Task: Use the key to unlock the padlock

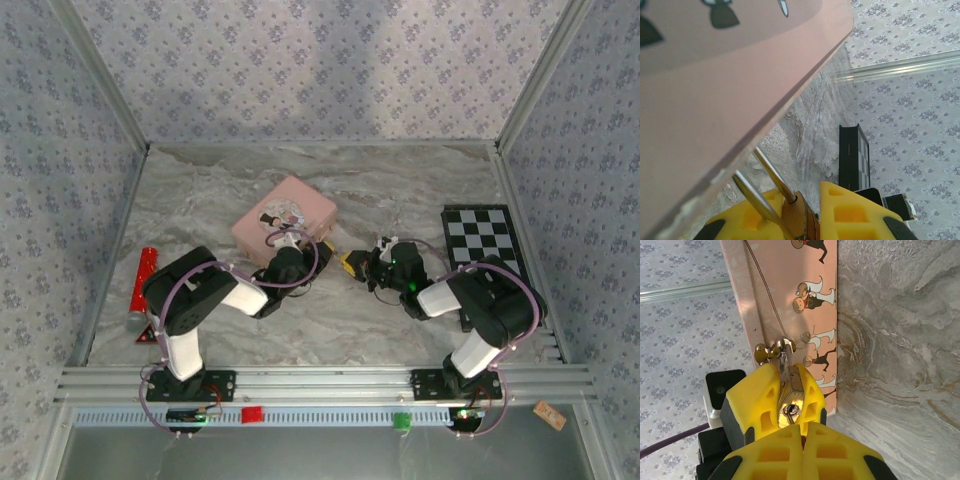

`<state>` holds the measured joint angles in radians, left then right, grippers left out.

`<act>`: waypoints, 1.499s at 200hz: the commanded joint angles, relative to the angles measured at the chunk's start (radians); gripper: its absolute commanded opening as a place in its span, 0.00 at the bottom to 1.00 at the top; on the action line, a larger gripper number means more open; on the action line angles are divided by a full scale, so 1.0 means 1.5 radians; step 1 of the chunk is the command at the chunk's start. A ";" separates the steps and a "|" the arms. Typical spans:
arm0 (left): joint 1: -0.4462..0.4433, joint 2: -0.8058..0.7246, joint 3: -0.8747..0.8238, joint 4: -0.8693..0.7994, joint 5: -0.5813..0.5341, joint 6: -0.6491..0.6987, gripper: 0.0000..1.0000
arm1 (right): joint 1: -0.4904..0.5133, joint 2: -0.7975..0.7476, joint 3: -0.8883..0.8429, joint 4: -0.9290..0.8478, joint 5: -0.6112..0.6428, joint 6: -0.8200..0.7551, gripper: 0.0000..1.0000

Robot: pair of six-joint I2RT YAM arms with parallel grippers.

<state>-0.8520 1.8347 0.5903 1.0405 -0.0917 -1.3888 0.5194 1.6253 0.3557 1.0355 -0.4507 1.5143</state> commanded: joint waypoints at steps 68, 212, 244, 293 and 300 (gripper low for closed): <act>-0.025 0.049 -0.007 0.018 0.162 -0.175 0.00 | 0.000 0.008 0.017 -0.028 -0.008 -0.022 0.00; -0.024 0.043 0.006 0.010 0.175 -0.161 0.00 | -0.019 -0.019 0.052 -0.071 -0.020 -0.036 0.00; -0.024 0.044 0.010 0.007 0.178 -0.158 0.00 | -0.019 -0.014 0.049 -0.057 -0.021 -0.029 0.00; -0.022 0.046 0.006 0.013 0.175 -0.161 0.00 | -0.016 -0.019 0.044 -0.056 -0.019 -0.029 0.00; -0.021 0.045 0.006 0.012 0.175 -0.160 0.00 | -0.016 -0.020 0.043 -0.057 -0.019 -0.031 0.00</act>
<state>-0.8524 1.8359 0.5999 1.0237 -0.0952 -1.3800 0.4950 1.6154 0.3973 0.9314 -0.4877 1.4803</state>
